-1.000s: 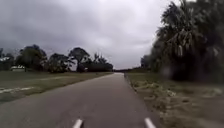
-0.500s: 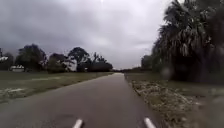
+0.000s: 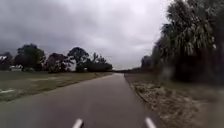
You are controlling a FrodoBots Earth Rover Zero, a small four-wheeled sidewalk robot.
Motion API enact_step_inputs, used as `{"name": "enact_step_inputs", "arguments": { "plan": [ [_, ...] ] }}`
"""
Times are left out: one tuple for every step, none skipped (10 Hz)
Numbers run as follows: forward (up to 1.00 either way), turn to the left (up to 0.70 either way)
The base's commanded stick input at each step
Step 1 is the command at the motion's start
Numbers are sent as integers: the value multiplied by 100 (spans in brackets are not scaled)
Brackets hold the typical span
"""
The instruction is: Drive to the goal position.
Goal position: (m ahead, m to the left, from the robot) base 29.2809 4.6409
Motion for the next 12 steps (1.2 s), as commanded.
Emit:
{"name": "enact_step_inputs", "arguments": {
  "plan": [
    [84, 3],
    [84, 3],
    [84, 3],
    [84, 3],
    [84, 3],
    [84, 3],
    [84, 3],
    [84, 3],
    [84, 3],
    [84, 3],
    [84, 3],
    [84, 3]
  ]
}}
